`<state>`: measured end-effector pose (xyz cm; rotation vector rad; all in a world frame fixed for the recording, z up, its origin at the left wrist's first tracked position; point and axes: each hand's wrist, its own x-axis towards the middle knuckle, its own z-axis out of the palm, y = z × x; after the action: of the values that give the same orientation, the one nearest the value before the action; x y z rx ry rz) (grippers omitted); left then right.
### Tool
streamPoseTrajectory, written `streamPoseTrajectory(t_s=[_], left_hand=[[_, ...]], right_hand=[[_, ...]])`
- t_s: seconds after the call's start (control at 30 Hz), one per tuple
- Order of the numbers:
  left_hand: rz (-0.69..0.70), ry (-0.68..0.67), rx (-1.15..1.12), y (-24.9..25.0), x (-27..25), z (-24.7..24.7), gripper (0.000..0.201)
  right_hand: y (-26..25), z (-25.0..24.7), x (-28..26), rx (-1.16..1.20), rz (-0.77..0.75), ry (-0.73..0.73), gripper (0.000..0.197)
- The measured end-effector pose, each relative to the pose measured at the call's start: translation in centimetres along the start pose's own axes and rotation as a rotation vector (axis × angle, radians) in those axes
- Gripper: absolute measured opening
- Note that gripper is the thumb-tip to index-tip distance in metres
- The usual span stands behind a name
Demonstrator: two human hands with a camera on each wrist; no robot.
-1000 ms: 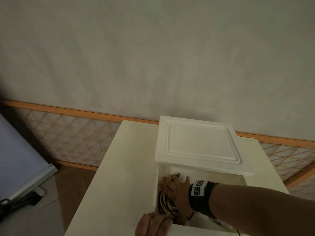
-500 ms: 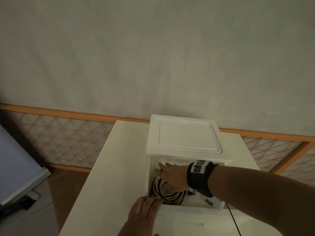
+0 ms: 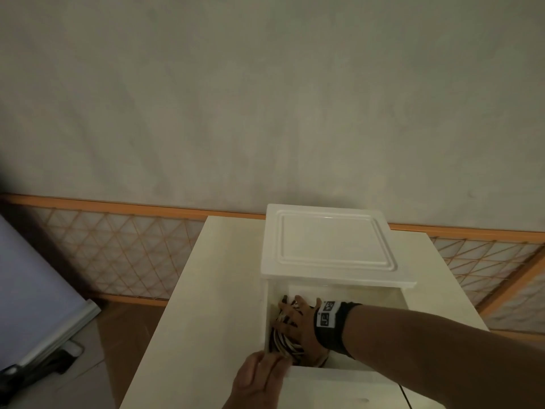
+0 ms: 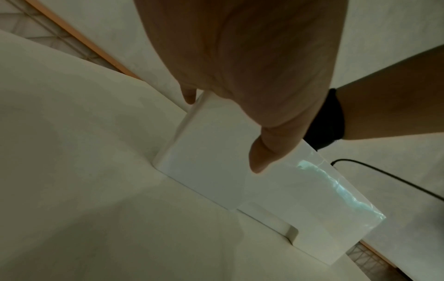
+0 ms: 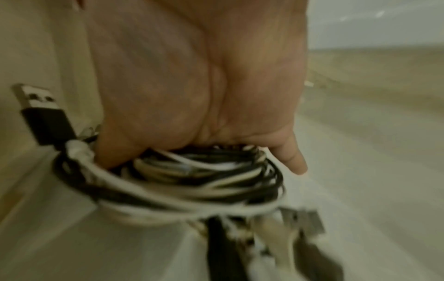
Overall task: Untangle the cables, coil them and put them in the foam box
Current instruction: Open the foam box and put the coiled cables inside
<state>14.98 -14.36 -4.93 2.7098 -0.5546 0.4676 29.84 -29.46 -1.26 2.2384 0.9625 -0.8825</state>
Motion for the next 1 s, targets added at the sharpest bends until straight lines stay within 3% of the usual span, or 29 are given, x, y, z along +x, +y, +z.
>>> streamPoseTrajectory(t_s=[0.1, 0.17, 0.27, 0.33, 0.43, 0.5, 0.53, 0.6, 0.63, 0.73, 0.8, 0.87, 0.93, 1.0], left_hand=[[-0.001, -0.045, -0.019, -0.1, -0.1, -0.4, 0.042], [-0.004, -0.126, -0.045, -0.1, -0.2, -1.5, 0.052], [-0.009, -0.342, -0.028, -0.5, 0.0, -2.7, 0.09], [-0.008, -0.4, -0.04, -0.7, -0.3, -3.4, 0.099], [-0.016, -0.381, -0.12, -0.9, -0.8, -4.2, 0.098], [-0.22, -0.38, -0.294, -0.7, -1.6, -4.6, 0.097], [-0.344, -0.305, -0.36, -0.7, -1.9, -4.4, 0.093], [-0.637, -0.244, -0.437, -0.9, -2.4, -4.1, 0.057], [-0.769, -0.336, -0.476, -0.4, -2.3, -4.7, 0.036], [-0.97, -0.637, -0.895, 0.8, -2.2, -4.1, 0.008], [-1.001, -0.591, -1.22, 1.4, -1.9, -4.1, 0.015], [-0.987, -0.521, -1.357, 1.8, -1.0, -4.0, 0.019], [-0.965, -0.467, -1.391, 1.9, 0.1, -3.8, 0.019], [-0.97, -0.4, -1.376, 1.9, 1.2, -3.5, 0.035]], right_hand=[[0.2, -3.3, -2.0, -0.041, -0.061, 0.002, 0.074], [0.6, -6.1, -4.5, 0.164, -0.074, 0.021, 0.062], [1.6, -8.9, -10.1, 0.523, 0.054, 0.307, 0.046], [1.8, -8.1, -13.3, 0.605, 0.205, 0.5, 0.038], [1.3, -2.9, -16.2, 0.784, 0.441, 0.503, 0.035], [0.0, 1.0, -17.9, 0.963, 0.532, 0.359, 0.036], [-1.0, 2.7, -18.8, 1.011, 0.55, 0.27, 0.04], [-3.0, 5.1, -20.0, 1.067, 0.578, 0.119, 0.057], [-3.8, 6.0, -20.2, 1.15, 0.594, 0.088, 0.063], [-5.2, 8.0, -19.4, 1.619, 0.692, 0.188, 0.078], [-5.6, 8.5, -18.5, 2.134, 0.599, 0.294, 0.085], [-5.7, 8.8, -17.6, 2.618, 0.391, 0.403, 0.095], [-5.4, 9.1, -16.8, 2.892, 0.27, 0.542, 0.102], [-5.3, 9.2, -16.0, 3.021, 0.275, 0.721, 0.103]])
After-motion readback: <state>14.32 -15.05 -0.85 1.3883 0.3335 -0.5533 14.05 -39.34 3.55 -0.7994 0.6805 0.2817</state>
